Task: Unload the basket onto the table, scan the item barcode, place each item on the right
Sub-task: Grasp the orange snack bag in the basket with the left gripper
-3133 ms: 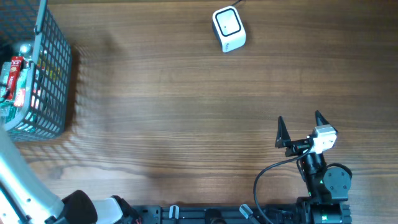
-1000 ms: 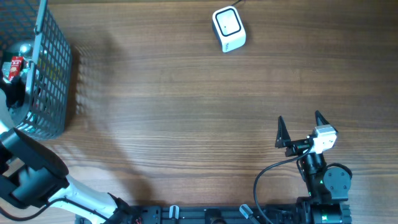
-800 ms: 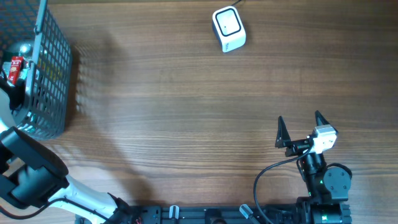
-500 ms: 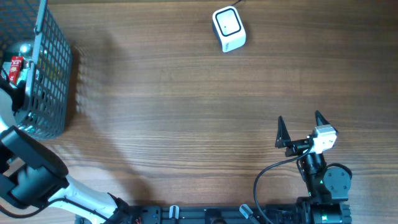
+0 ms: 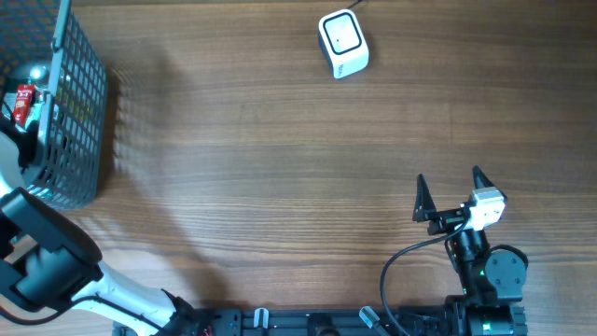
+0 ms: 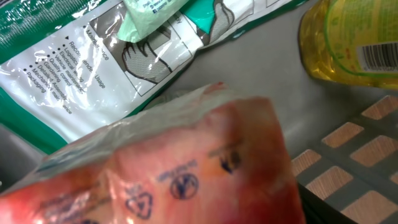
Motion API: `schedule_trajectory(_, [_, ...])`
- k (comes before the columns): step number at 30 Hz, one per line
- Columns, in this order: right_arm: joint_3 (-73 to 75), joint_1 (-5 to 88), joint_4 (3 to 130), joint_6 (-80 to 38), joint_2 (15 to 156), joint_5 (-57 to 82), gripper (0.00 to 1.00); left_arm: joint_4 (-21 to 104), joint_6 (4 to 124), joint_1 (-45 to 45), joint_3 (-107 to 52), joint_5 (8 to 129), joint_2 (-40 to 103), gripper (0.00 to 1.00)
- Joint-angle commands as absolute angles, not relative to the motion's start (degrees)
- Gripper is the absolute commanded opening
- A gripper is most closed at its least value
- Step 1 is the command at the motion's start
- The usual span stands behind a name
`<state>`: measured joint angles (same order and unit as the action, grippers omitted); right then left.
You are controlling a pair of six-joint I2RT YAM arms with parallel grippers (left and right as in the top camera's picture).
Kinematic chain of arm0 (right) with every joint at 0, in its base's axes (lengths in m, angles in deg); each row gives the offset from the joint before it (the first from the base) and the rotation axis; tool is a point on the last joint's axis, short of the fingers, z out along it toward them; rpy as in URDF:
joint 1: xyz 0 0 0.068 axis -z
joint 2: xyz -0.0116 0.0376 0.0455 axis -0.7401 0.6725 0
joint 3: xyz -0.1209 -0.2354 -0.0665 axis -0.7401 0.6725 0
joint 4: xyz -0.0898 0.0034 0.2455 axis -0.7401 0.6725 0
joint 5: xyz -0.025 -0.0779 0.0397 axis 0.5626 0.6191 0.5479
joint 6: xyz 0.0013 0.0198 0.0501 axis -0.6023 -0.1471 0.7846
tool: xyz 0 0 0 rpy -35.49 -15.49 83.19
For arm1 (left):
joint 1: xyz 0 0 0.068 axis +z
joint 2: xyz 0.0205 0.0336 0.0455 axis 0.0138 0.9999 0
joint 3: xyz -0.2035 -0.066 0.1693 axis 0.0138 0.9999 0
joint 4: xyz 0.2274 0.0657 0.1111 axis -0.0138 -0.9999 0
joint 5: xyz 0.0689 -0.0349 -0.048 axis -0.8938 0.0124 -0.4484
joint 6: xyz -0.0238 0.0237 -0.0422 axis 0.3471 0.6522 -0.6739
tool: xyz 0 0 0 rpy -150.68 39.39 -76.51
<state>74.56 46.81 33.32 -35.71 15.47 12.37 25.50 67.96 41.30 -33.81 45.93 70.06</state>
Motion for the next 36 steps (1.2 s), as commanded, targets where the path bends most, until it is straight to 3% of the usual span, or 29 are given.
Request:
schedule_trajectory(1, [74.63, 46.64, 33.12, -35.03, 15.12, 11.45, 1.00, 25.64, 67.98, 41.46, -33.16, 46.41, 71.68, 0.68])
schedule_trajectory(4, [74.63, 46.64, 33.10, -35.01, 15.12, 11.43, 1.00, 25.64, 67.98, 41.48, -33.16, 46.41, 71.88, 0.65])
schedule_trajectory(7, [74.63, 46.64, 33.10, -35.03, 15.12, 11.45, 1.00, 25.66, 67.98, 41.48, -33.18, 46.41, 71.85, 0.56])
schedule_trajectory(13, [74.63, 46.64, 33.10, -35.01, 15.12, 11.43, 1.00, 25.57, 67.98, 42.35, -34.40, 46.46, 69.51, 0.52])
schedule_trajectory(29, [74.63, 46.64, 33.10, -35.03, 15.12, 11.43, 1.00, 25.77, 66.15, 43.60, -44.59, 49.80, 47.35, 0.54])
schedule_trajectory(36, [74.63, 46.64, 33.10, -35.03, 15.12, 11.43, 1.00, 26.40, 64.73, 39.97, -44.61, 52.18, 37.69, 0.53])
